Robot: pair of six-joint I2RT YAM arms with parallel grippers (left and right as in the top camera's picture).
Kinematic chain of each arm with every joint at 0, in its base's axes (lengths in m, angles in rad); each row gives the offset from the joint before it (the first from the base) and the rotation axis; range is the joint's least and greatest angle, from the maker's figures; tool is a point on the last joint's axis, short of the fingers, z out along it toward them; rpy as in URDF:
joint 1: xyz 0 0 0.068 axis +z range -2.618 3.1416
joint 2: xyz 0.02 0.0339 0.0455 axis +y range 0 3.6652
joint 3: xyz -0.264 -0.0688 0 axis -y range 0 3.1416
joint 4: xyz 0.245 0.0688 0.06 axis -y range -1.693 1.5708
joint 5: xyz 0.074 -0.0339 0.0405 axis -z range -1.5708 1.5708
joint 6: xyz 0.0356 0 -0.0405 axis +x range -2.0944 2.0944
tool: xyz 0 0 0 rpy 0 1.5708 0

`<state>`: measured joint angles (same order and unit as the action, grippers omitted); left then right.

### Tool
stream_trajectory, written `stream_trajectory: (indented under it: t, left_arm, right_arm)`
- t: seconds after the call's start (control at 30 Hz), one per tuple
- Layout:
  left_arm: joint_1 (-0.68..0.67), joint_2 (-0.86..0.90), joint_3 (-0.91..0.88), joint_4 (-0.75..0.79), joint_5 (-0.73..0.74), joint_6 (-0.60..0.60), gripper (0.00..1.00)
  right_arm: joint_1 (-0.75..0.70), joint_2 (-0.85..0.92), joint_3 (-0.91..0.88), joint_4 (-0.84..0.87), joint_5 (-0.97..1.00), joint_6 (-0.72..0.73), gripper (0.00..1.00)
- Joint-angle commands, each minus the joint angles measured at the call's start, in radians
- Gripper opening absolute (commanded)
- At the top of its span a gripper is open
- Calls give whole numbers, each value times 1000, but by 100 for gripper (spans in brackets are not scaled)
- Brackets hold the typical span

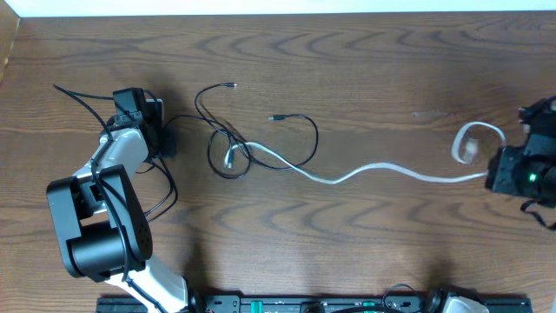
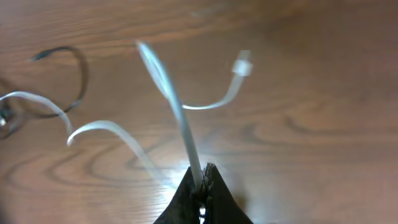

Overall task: Untangle cables
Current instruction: 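Pull the white cable far right with the right gripper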

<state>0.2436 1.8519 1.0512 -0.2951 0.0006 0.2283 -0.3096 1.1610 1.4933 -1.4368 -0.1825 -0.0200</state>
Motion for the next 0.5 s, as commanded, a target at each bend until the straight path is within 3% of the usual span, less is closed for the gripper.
stream_trajectory:
  t: [0.0,0.47]
  left_arm:
    - [18,-25,-13,10,-13,-17,13]
    - [80,-25,-13,46,-12,-18,13]
  right_arm:
    - [-51,27,18,-4,58,55,1]
    - [-204,55,18,-16,404,289,1]
